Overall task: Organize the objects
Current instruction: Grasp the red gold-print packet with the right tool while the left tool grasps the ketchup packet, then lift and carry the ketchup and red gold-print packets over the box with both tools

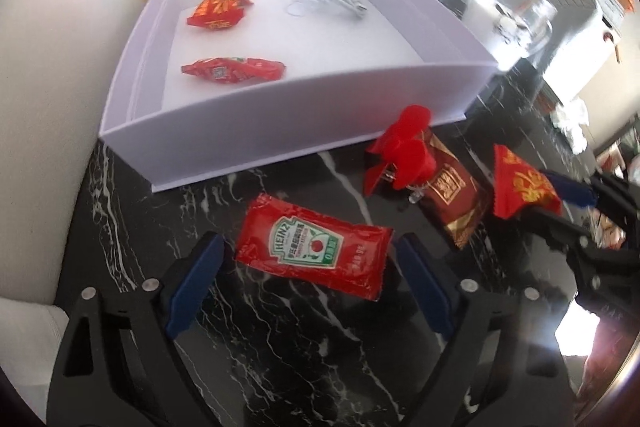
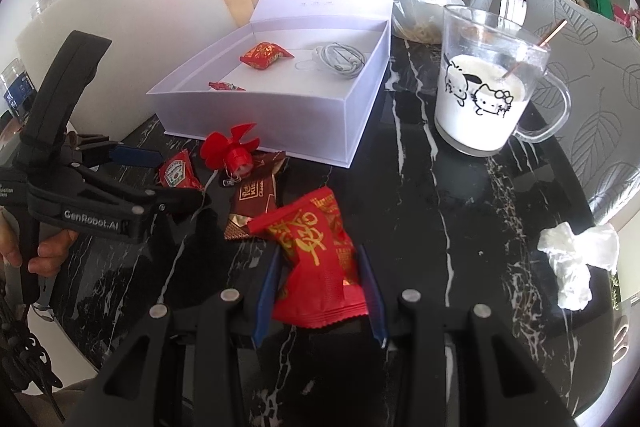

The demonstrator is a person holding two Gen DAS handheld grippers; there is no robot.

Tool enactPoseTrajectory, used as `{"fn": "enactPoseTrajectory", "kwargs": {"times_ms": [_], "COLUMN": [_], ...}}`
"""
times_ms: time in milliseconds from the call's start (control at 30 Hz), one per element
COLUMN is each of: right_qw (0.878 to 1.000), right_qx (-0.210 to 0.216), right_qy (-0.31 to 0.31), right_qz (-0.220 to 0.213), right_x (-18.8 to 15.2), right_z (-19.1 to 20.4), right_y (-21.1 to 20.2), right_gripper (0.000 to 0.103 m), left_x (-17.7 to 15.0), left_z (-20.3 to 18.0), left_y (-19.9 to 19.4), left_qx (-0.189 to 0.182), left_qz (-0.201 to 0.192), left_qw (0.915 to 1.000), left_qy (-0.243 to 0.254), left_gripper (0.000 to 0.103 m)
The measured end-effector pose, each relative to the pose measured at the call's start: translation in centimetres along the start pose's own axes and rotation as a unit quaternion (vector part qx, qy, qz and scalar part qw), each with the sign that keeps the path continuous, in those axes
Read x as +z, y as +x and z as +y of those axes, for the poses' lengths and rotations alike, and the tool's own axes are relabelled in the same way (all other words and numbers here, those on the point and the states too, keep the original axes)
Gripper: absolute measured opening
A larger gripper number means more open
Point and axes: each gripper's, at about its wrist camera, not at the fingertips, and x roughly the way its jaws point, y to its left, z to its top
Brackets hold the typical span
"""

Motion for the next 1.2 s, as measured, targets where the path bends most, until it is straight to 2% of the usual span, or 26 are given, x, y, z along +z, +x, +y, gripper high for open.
{"fn": "enactPoseTrajectory", "kwargs": {"times_ms": [100, 233, 267, 333, 533, 800, 900, 1200], "right_qw": [1.000, 1.000, 1.000, 1.000, 1.000, 1.000, 1.000, 1.000], "right_qx": [0.001, 0.001, 0.001, -0.001, 0.004, 0.004, 0.001, 0.010], "right_qy": [-0.001, 0.001, 0.003, 0.006, 0.012, 0.014, 0.011, -0.004], "right_qz": [0.004, 0.006, 0.006, 0.007, 0.006, 0.001, -0.003, -0.016], "right_x": [0.1, 0.2, 0.2, 0.2, 0.3, 0.3, 0.3, 0.5], "right_z": [0.0, -0.2, -0.2, -0.4, -0.6, -0.8, -0.7, 0.2], "right_y": [0.3, 0.6, 0.7, 0.8, 0.8, 0.3, 0.0, -0.7], "right_gripper": [0.039, 0.039, 0.039, 0.039, 0.039, 0.039, 0.039, 0.039], "left_x": [-0.4, -0.6, -0.7, -0.7, -0.5, 0.1, -1.7, -1.6], "left_z": [-0.7, -0.7, -0.7, -0.7, -0.3, 0.8, -0.5, -1.0], "left_y": [0.2, 0.2, 0.2, -0.2, -0.5, -1.1, -1.8, -3.6], "left_qx": [0.001, -0.003, -0.004, -0.005, -0.003, -0.018, -0.016, 0.001], "left_qz": [-0.005, -0.022, -0.028, -0.039, -0.041, -0.036, -0.038, -0.056], "left_qw": [0.9994, 0.9990, 0.9988, 0.9983, 0.9984, 0.9989, 0.9989, 0.9983], "left_qy": [0.034, 0.038, 0.041, 0.044, 0.038, 0.023, 0.024, 0.016], "left_gripper": [0.095, 0.094, 0.092, 0.074, 0.068, 0.067, 0.067, 0.067]}}
